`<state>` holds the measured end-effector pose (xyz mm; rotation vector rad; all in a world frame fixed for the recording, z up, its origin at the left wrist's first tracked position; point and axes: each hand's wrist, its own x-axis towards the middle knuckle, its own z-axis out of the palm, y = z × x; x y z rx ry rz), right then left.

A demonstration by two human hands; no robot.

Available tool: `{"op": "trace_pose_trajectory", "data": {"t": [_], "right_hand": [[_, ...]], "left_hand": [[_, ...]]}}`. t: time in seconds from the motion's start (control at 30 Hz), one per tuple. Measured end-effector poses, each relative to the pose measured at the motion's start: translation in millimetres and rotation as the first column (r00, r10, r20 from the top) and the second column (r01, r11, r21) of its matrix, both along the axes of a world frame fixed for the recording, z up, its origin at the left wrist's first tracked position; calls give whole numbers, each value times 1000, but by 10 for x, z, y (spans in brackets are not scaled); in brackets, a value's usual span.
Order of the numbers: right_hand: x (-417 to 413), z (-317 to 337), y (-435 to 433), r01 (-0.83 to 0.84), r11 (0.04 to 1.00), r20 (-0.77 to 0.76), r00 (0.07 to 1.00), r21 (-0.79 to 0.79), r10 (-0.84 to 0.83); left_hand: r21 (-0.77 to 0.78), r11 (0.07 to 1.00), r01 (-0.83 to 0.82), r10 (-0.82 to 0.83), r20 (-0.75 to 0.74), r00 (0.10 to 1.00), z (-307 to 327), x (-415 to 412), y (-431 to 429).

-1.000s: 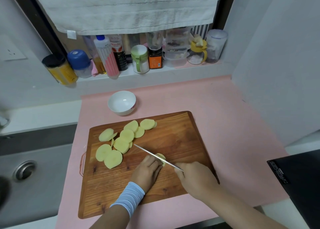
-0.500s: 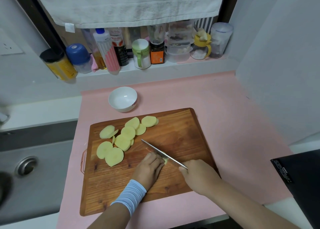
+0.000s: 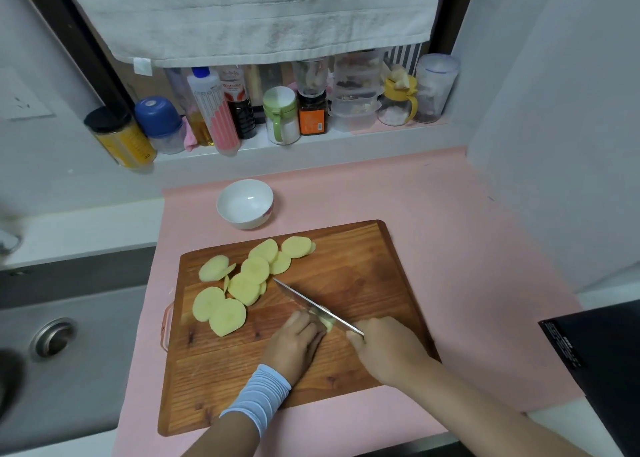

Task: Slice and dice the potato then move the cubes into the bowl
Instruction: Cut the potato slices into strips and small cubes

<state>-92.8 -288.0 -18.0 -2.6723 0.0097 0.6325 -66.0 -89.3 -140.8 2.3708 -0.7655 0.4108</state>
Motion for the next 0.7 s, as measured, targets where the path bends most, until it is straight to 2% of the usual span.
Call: {"op": "trace_pose_trajectory", "data": {"t": [0.23, 0.7], "right_hand": [[-209, 128, -13, -32, 999, 74, 997, 15, 31], [-46, -1, -6, 60, 996, -115, 992, 58, -54]], "left_hand": [[-13, 1000, -18, 18, 4, 1000, -4, -14, 4], [-60, 998, -9, 8, -13, 1000, 24, -1, 6]]}}
